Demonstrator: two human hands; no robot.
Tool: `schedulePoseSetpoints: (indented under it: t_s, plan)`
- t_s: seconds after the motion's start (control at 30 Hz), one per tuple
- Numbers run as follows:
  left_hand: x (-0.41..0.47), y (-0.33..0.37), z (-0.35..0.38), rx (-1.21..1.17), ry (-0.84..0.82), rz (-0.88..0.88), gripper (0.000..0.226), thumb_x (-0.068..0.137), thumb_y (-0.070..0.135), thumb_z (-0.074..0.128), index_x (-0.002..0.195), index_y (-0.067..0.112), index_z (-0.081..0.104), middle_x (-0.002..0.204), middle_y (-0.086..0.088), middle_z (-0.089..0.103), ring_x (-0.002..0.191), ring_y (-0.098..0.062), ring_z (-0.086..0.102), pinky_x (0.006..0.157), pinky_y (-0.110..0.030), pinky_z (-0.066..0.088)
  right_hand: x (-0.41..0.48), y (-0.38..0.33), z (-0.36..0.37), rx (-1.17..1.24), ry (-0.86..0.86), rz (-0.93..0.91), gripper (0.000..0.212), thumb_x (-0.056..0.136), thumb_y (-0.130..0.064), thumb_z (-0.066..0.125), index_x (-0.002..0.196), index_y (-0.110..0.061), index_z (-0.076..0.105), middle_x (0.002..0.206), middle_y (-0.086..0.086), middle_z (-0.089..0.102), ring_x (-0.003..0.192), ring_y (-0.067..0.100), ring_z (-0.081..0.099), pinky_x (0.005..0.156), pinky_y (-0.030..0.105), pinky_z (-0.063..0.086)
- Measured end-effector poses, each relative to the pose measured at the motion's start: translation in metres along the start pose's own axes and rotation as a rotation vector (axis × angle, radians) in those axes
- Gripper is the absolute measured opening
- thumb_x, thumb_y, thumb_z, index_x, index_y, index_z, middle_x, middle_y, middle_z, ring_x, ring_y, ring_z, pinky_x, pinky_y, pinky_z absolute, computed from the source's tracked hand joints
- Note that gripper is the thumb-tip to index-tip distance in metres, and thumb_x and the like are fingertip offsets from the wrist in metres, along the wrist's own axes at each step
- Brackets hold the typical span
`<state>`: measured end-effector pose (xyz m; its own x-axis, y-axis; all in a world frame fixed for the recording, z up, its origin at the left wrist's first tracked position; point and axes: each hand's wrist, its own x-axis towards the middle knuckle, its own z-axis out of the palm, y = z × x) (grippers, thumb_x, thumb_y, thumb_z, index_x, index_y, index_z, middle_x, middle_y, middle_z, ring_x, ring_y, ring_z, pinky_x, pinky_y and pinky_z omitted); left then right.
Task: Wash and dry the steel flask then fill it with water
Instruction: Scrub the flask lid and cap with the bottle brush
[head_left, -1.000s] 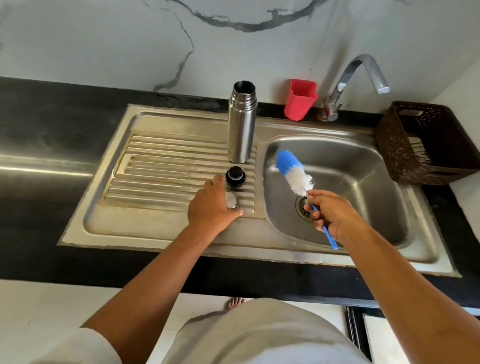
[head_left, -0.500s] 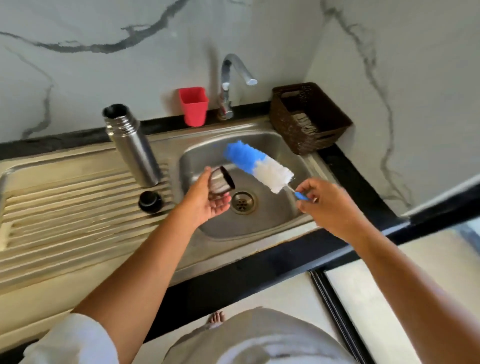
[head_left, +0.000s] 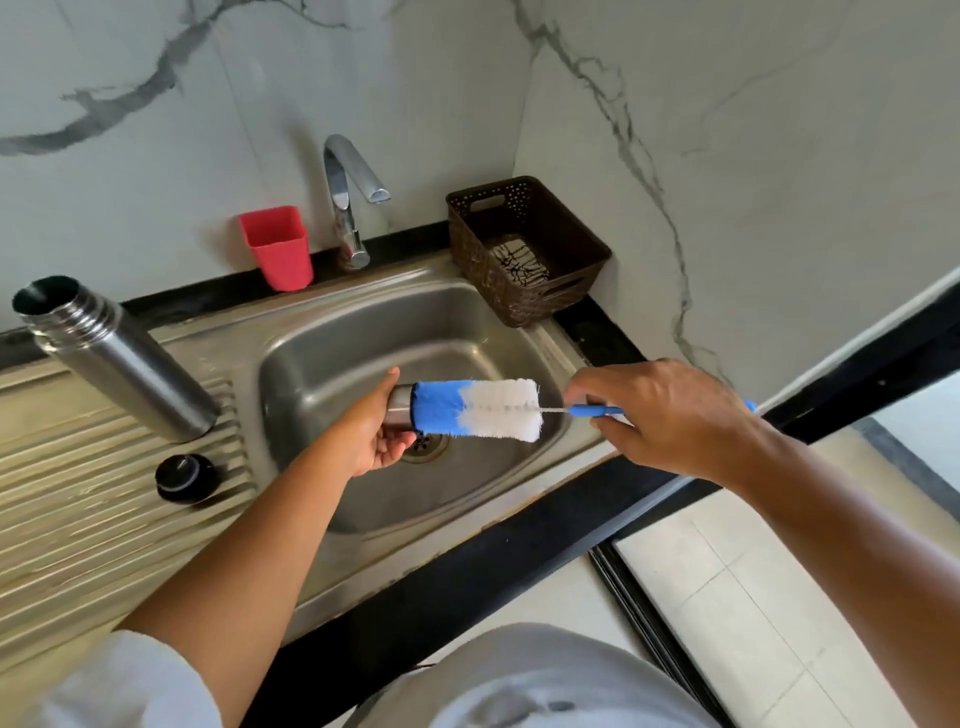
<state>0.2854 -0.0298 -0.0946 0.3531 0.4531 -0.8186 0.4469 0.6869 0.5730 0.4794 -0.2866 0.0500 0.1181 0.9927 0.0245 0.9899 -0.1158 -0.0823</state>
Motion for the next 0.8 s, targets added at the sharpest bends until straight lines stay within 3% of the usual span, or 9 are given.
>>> schedulePoseSetpoints:
  t_s: [0.13, 0.37, 0.43, 0.5, 0.57, 0.6, 0.67, 0.73, 0.8]
  plan:
    - [0.011, 0.007, 0.003, -0.021, 0.016, -0.027, 0.055, 0.097, 0.062, 0.055, 0.111, 0.01, 0.064, 0.069, -0.012, 0.066, 0.043, -0.016, 0.056, 0.035, -0.019, 0.042, 0.021, 0.022, 0.007, -0.074, 0.077, -0.104, 0.019, 0.096, -0.018, 0.067, 0.111, -0.028, 0.067, 0.089, -0.013, 0.071, 0.064, 0.013, 0.063, 0.056, 0.031, 0.054]
    - [0.01, 0.014, 0.012, 0.014, -0.082, -0.006, 0.08, 0.08, 0.086, 0.057, 0.097, 0.008, 0.067, 0.068, -0.006, 0.062, 0.044, -0.008, 0.046, 0.035, -0.016, 0.036, 0.06, 0.042, 0.041, -0.23, 0.365, -0.016, 0.017, 0.093, -0.004, 0.073, 0.103, -0.017, 0.076, 0.093, 0.002, 0.067, 0.072, 0.026, 0.064, 0.065, 0.045, 0.056]
    - [0.01, 0.017, 0.012, -0.039, 0.002, 0.119, 0.068, 0.083, 0.079, 0.062, 0.098, 0.013, 0.068, 0.069, -0.004, 0.061, 0.05, -0.01, 0.048, 0.042, -0.019, 0.04, 0.062, 0.047, 0.049, 0.048, 0.202, 0.076, 0.011, 0.097, -0.016, 0.071, 0.104, -0.02, 0.078, 0.091, -0.004, 0.07, 0.068, 0.021, 0.065, 0.061, 0.038, 0.056]
    - [0.012, 0.025, 0.01, -0.065, 0.046, 0.305, 0.049, 0.092, 0.065, 0.064, 0.101, 0.017, 0.071, 0.072, 0.0, 0.065, 0.063, -0.013, 0.056, 0.058, -0.025, 0.048, 0.062, 0.054, 0.058, 0.614, -0.187, 0.371, 0.012, 0.1, -0.023, 0.069, 0.104, -0.02, 0.08, 0.089, -0.003, 0.076, 0.058, 0.017, 0.06, 0.052, 0.031, 0.049]
    - [0.011, 0.033, 0.005, -0.061, -0.015, 0.447, 0.035, 0.101, 0.05, 0.06, 0.121, 0.023, 0.072, 0.088, 0.002, 0.071, 0.08, -0.016, 0.064, 0.077, -0.032, 0.054, 0.057, 0.05, 0.066, 1.127, -0.507, 0.668, 0.019, 0.102, -0.022, 0.065, 0.111, -0.01, 0.078, 0.095, 0.008, 0.079, 0.048, 0.012, 0.047, 0.041, 0.022, 0.036]
    - [0.012, 0.035, 0.002, -0.059, -0.052, 0.476, 0.032, 0.105, 0.043, 0.057, 0.13, 0.028, 0.068, 0.099, 0.001, 0.071, 0.085, -0.017, 0.066, 0.082, -0.035, 0.056, 0.056, 0.048, 0.067, 1.231, -0.552, 0.707, 0.023, 0.103, -0.023, 0.064, 0.113, -0.007, 0.076, 0.095, 0.01, 0.078, 0.047, 0.009, 0.043, 0.04, 0.019, 0.032]
    - [0.02, 0.034, 0.0, -0.035, -0.061, 0.421, 0.031, 0.108, 0.04, 0.051, 0.135, 0.031, 0.063, 0.113, -0.006, 0.07, 0.086, -0.02, 0.068, 0.078, -0.037, 0.059, 0.062, 0.044, 0.062, 1.126, -0.492, 0.581, 0.019, 0.101, -0.024, 0.067, 0.111, -0.008, 0.074, 0.093, 0.008, 0.076, 0.05, 0.006, 0.047, 0.042, 0.017, 0.033]
    - [0.027, 0.026, 0.002, 0.024, 0.005, 0.27, 0.038, 0.106, 0.054, 0.049, 0.129, 0.027, 0.064, 0.106, -0.011, 0.073, 0.071, -0.017, 0.065, 0.062, -0.03, 0.057, 0.072, 0.044, 0.056, 0.627, -0.333, 0.289, 0.011, 0.098, -0.023, 0.072, 0.107, -0.019, 0.068, 0.091, -0.002, 0.071, 0.062, 0.003, 0.058, 0.052, 0.015, 0.042]
    - [0.033, 0.017, 0.005, 0.076, 0.032, 0.123, 0.057, 0.098, 0.071, 0.047, 0.118, 0.021, 0.068, 0.086, -0.01, 0.073, 0.052, -0.012, 0.057, 0.045, -0.021, 0.047, 0.082, 0.048, 0.05, 0.003, -0.094, 0.032, 0.008, 0.098, -0.019, 0.069, 0.101, -0.024, 0.064, 0.087, -0.006, 0.063, 0.059, 0.008, 0.056, 0.049, 0.021, 0.042]
